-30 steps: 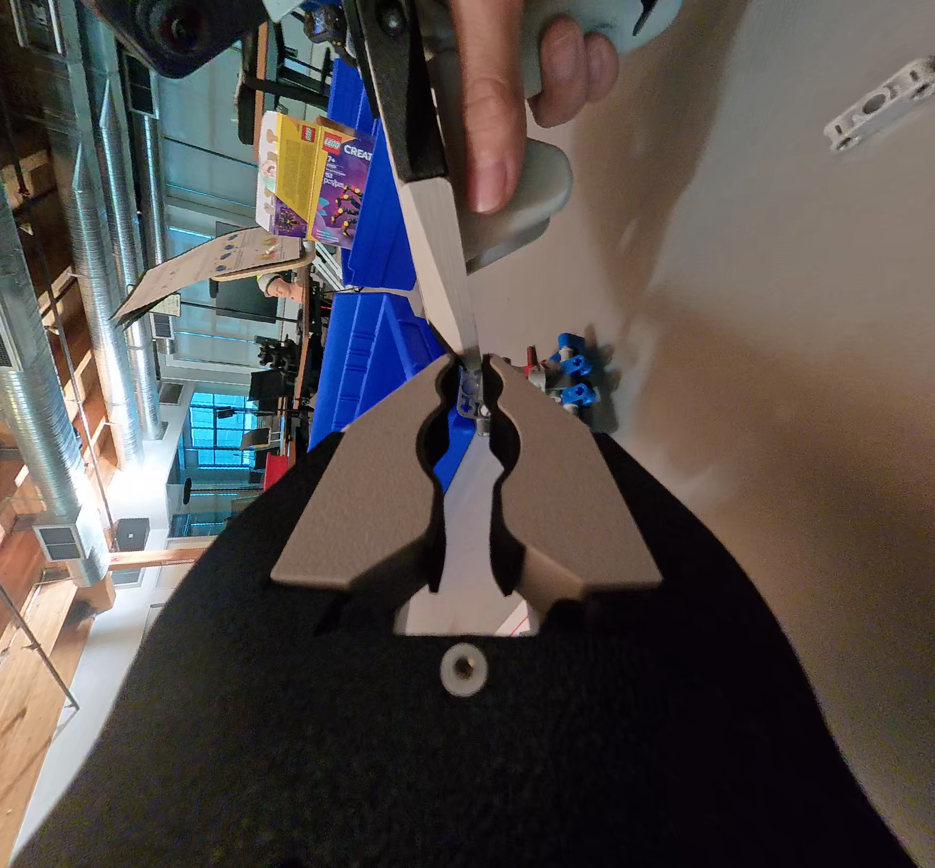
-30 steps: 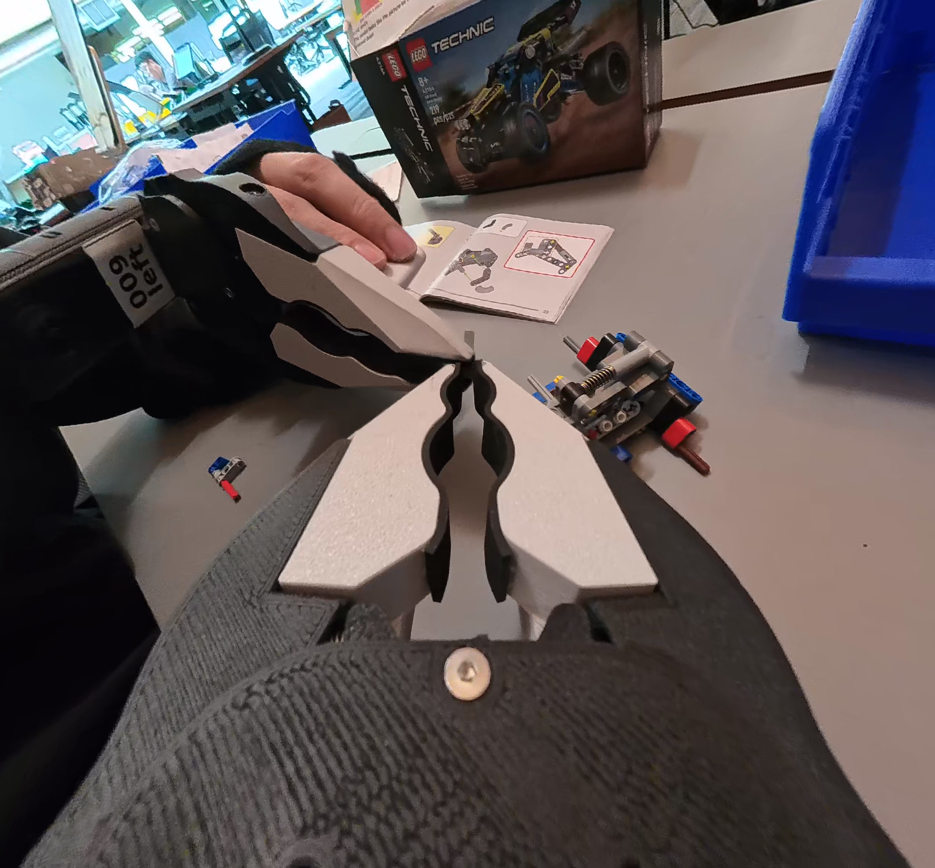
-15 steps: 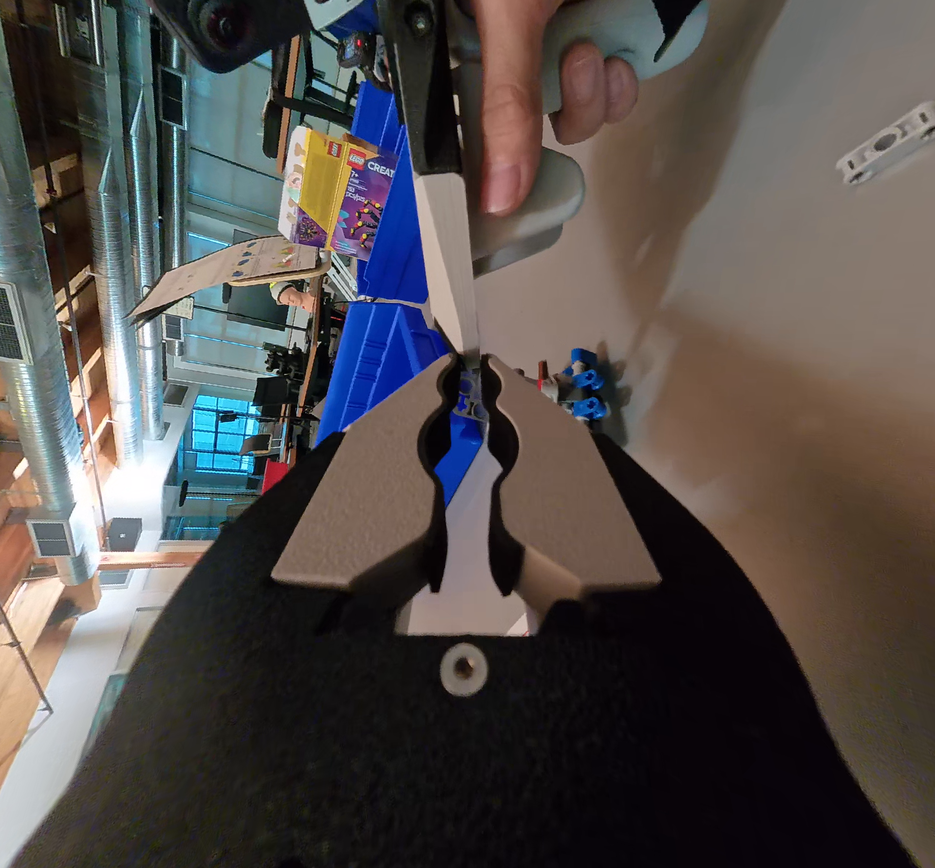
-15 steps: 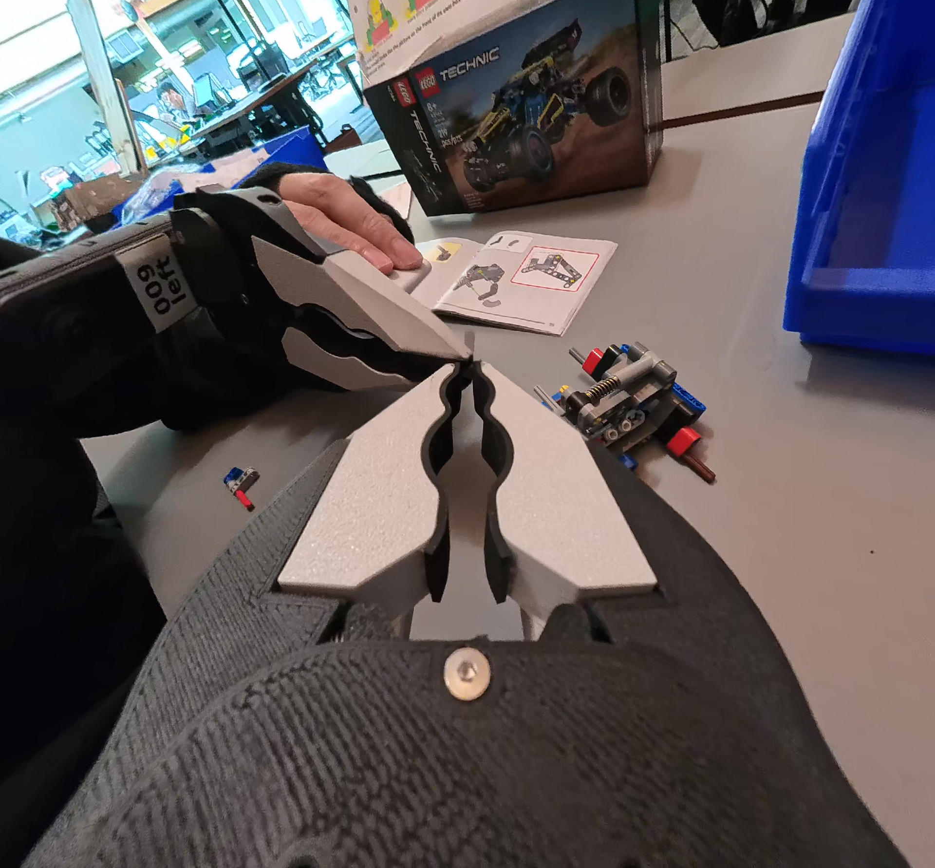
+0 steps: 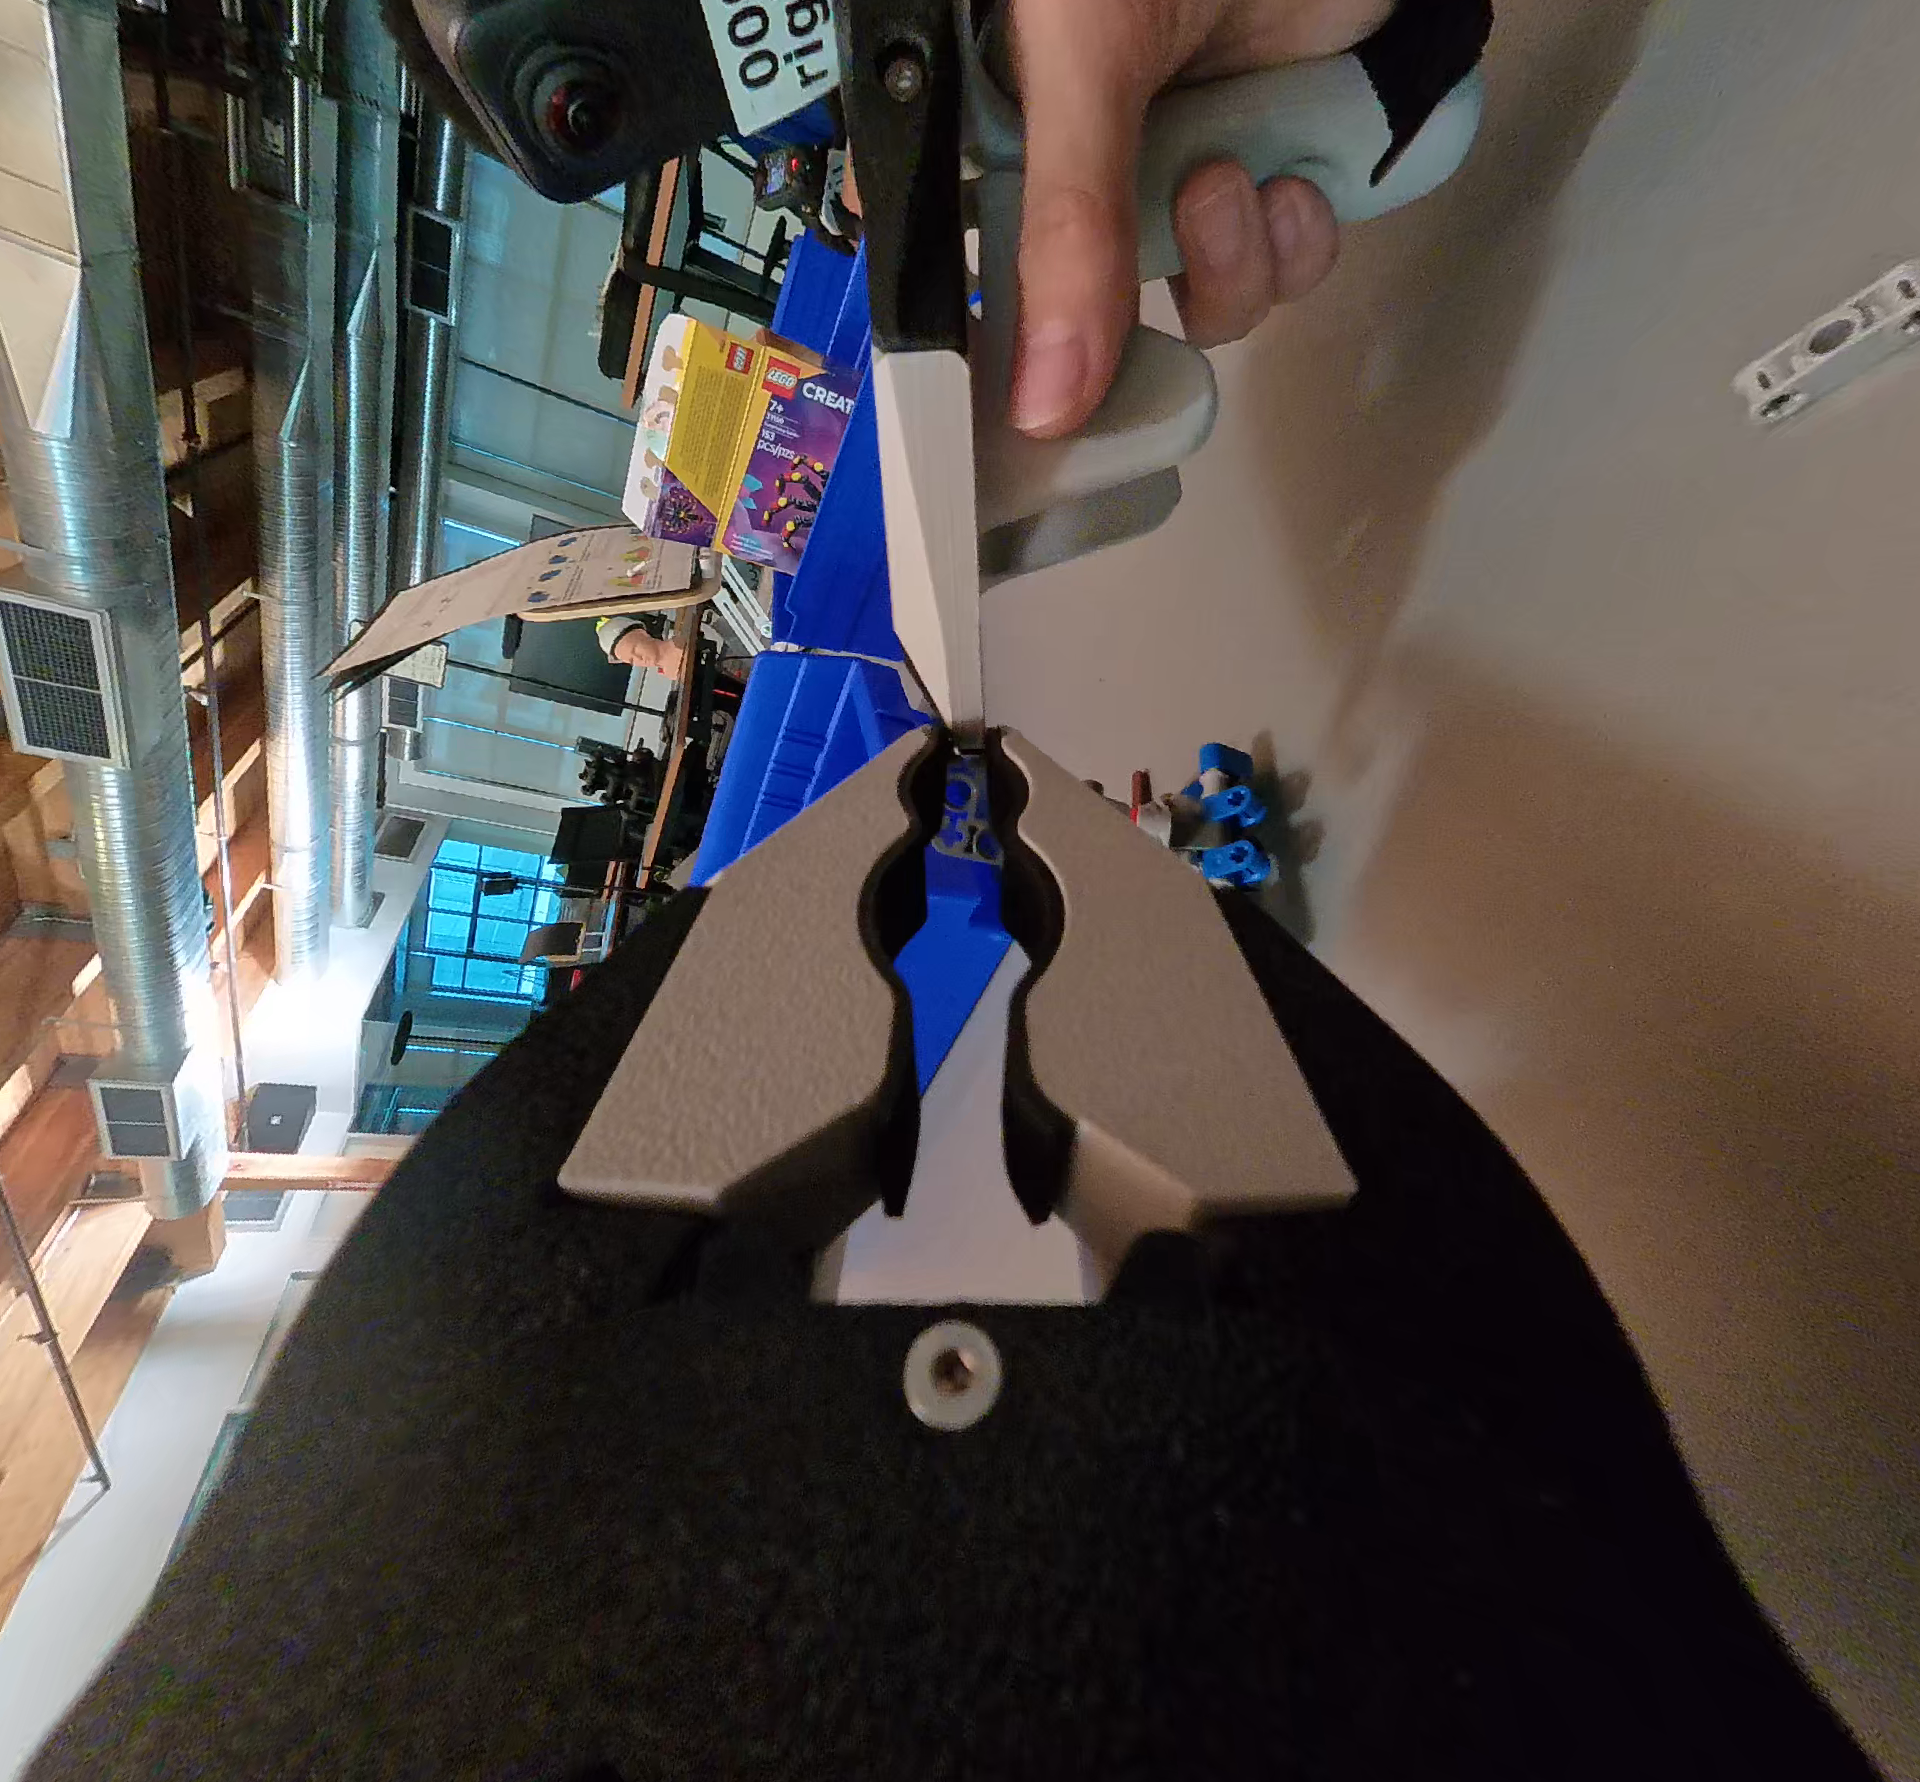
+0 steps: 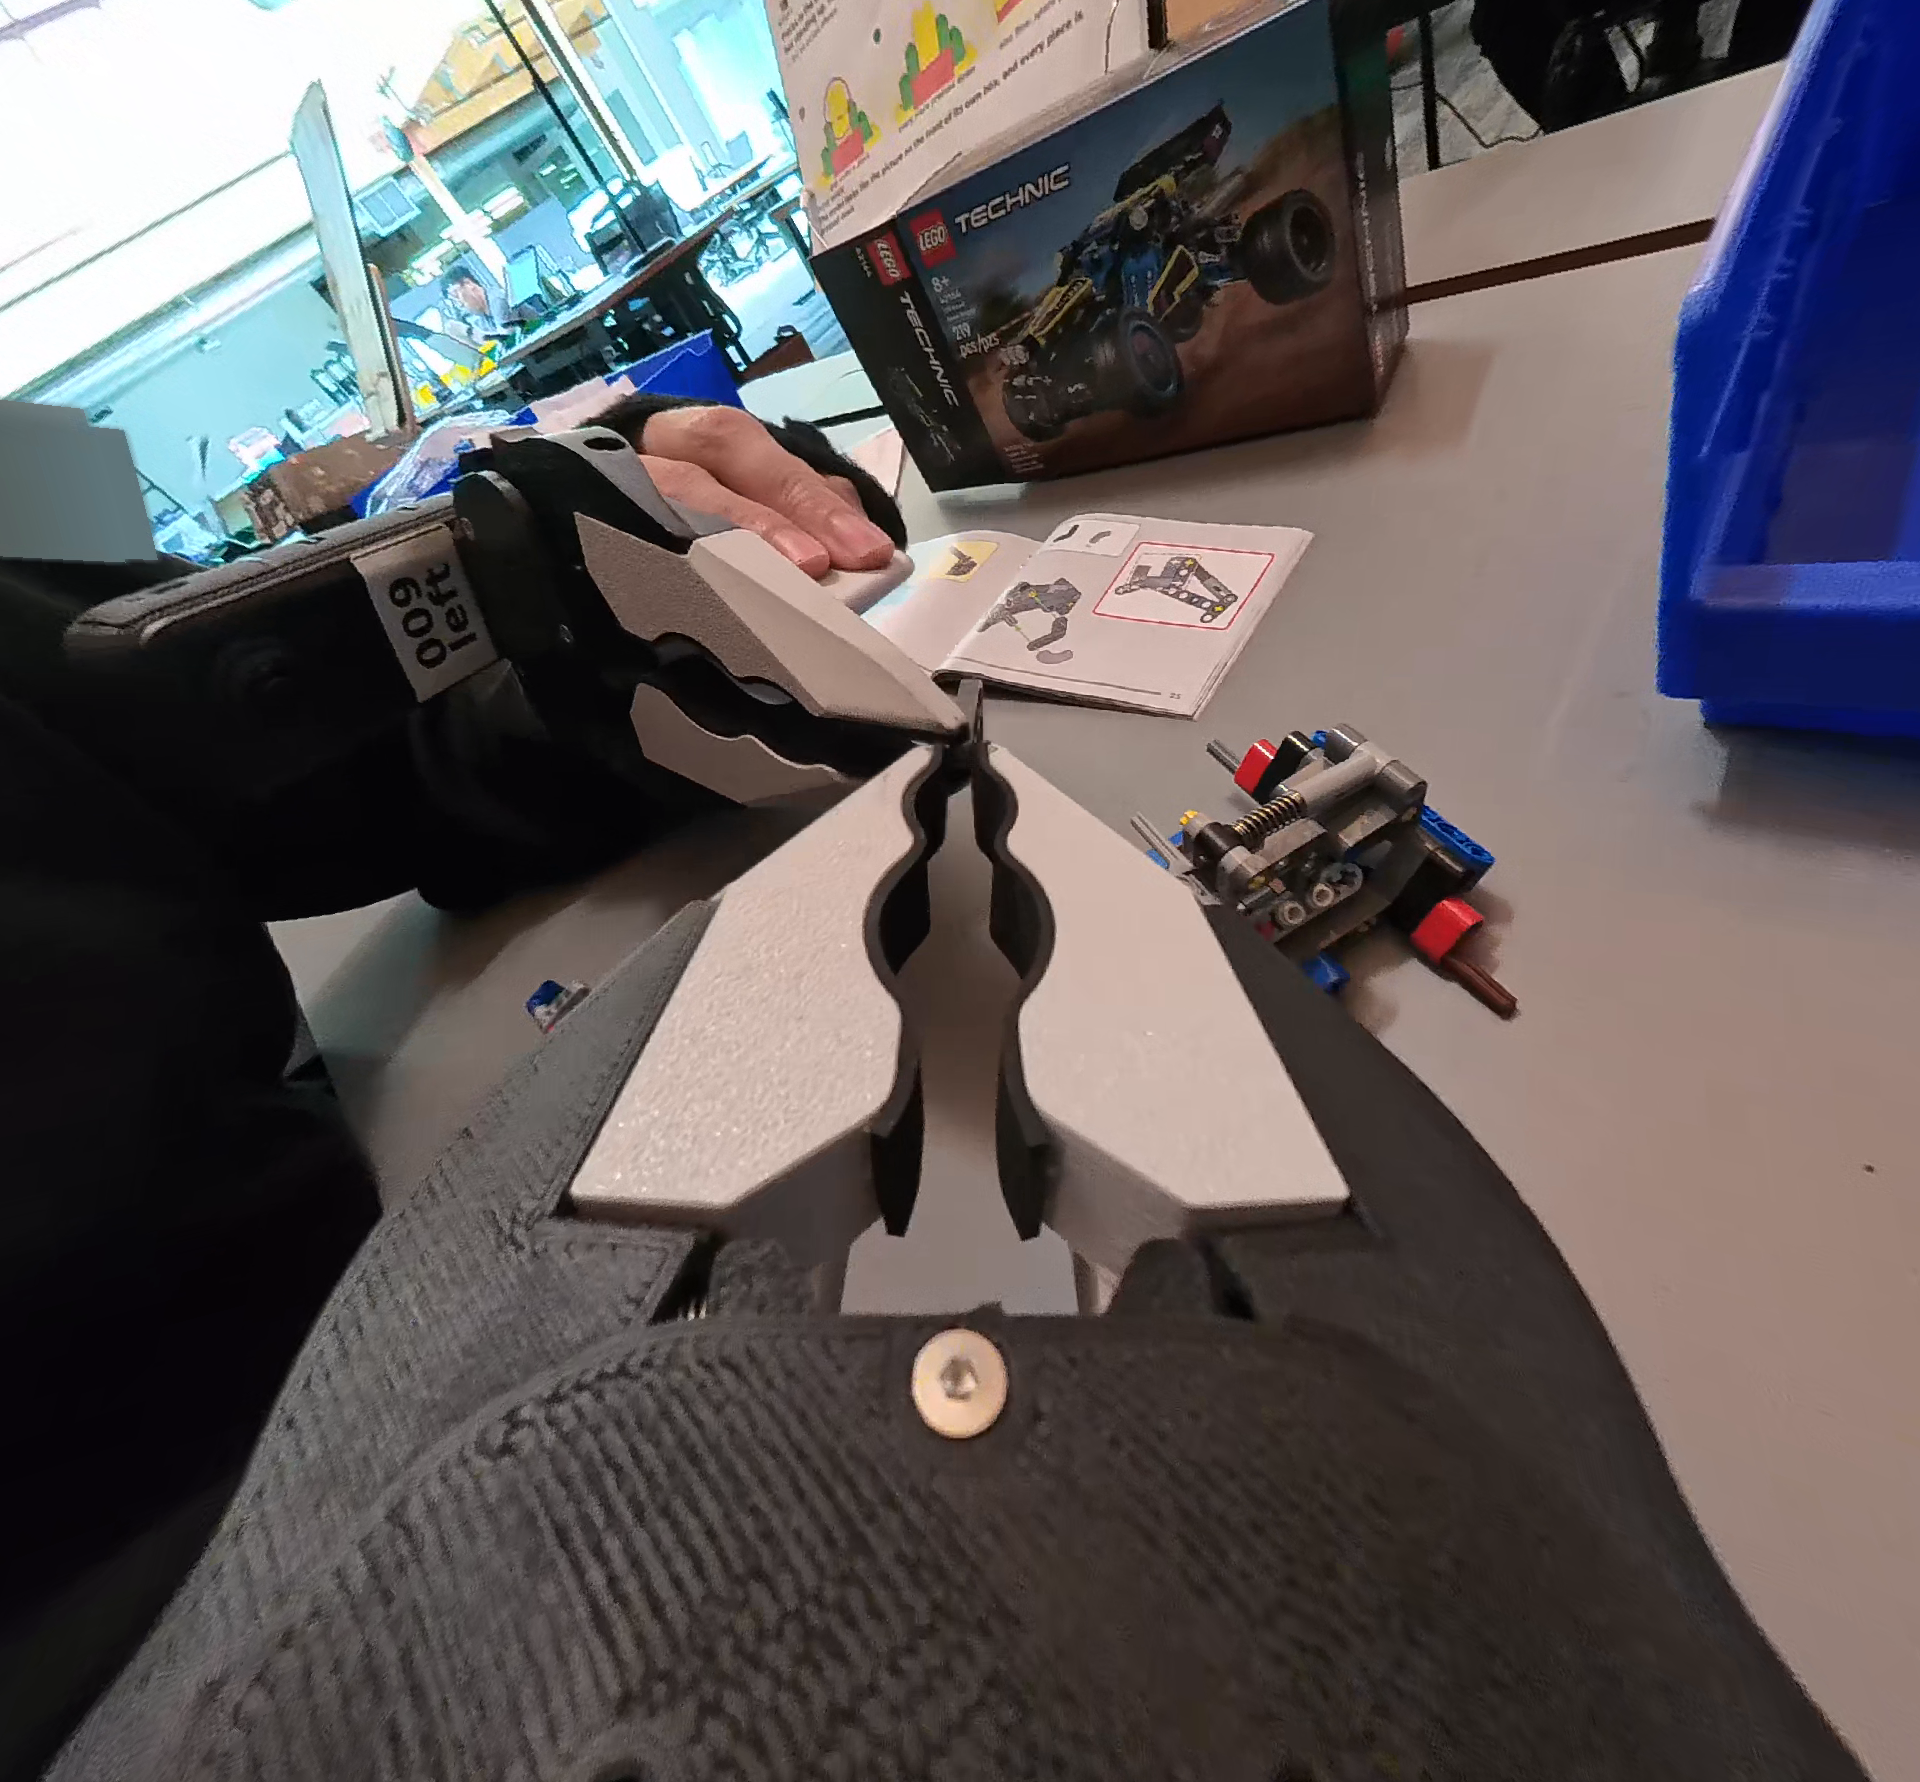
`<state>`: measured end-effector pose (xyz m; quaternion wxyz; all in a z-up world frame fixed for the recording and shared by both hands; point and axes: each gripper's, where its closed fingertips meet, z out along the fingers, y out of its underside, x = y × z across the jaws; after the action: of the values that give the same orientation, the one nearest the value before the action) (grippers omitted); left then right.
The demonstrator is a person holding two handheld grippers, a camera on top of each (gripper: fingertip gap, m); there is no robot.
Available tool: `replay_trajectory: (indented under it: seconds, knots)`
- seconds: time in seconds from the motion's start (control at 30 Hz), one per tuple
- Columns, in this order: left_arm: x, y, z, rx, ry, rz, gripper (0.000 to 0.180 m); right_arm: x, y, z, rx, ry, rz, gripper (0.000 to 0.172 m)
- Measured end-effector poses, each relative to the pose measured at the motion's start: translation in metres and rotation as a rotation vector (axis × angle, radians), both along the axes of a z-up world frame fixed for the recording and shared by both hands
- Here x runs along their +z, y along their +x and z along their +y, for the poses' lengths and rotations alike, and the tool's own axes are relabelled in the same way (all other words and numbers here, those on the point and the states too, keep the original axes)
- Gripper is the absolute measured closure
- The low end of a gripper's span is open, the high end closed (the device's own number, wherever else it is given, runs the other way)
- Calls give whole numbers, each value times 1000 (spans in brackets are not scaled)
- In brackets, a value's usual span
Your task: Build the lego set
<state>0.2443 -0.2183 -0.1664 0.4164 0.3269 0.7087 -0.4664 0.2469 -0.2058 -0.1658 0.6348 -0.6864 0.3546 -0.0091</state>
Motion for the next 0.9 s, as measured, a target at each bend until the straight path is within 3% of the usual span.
replay_trajectory:
  seconds: [0.9]
  knots:
    - [-10, 5, 1, 42, 84, -94, 177, -9, 3, 0, -26, -28, 51, 171]
